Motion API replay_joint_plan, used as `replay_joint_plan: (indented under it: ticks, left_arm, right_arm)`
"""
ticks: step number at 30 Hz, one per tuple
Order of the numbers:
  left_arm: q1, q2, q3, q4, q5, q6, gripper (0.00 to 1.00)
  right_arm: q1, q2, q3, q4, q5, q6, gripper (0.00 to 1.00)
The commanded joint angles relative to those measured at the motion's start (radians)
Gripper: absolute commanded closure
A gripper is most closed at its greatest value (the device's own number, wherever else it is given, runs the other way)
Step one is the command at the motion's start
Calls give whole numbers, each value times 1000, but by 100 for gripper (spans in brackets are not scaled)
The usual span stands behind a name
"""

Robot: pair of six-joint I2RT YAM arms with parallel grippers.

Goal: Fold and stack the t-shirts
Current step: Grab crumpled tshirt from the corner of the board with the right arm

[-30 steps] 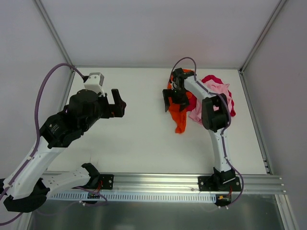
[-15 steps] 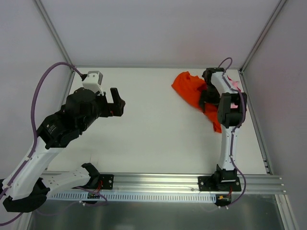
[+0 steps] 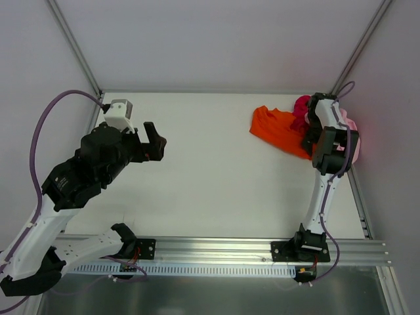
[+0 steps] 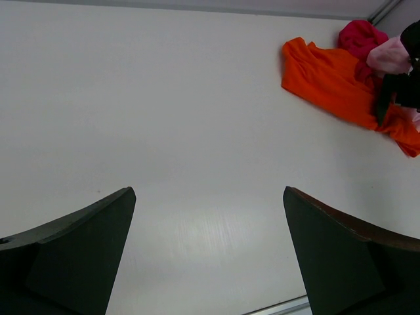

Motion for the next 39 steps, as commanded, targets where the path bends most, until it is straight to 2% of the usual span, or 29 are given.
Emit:
replay_joint_plan:
  ticks: [1,2,4,7,12,17,18,21,23,25,27,31,32,33,36,39]
  left_arm:
    - [8,-15,-26,13,-6,30,1]
    - [10,-20,-34,26,8,30,1]
    - [10,-22,-65,44,30,26,1]
    - [10,-15,-115,98,70,15,1]
    - [10,23,-149,188,120,29,1]
    - [11,175,-114,247,157,44,1]
    - [19,239,-96,262,174,56,1]
    - [42,387,85,227,223,44,1]
    - [49,448,147,227,247,59,1]
    - [60,526,217,219,260,59,1]
    - [62,561,247,227,303,78,1]
    - [60,535,254,239,318,67,1]
    - [60,525,256,228,318,66,1]
    - [60,494,254,218,317,66,1]
    - [62,416,215,182,303,66,1]
    - [62,339,173,153,286,50,1]
  right_arm:
    - [32,-115,-27,10,-89,-75,4]
    - [67,-139,-62,111,-251,-188,3]
    - [121,-225,-134,209,-407,-288,4]
    - [254,-270,-75,212,-502,-333,4]
    - [328,-314,61,185,-611,-332,3]
    - [340,-341,57,198,-615,-324,2]
    - [342,-350,43,204,-549,-324,1]
    - [325,-359,55,161,-330,-307,1]
    - [304,-367,59,152,-271,-265,1]
    - [256,-391,37,182,-318,-238,3]
    - [221,-384,11,231,-435,-199,3]
    - [219,-252,85,208,-452,-203,1]
    - [218,-243,83,219,-452,-204,3]
    - [218,-235,66,233,-451,-211,10]
    - [213,-195,69,268,-475,-217,12]
    - [210,-126,144,257,-477,-224,12]
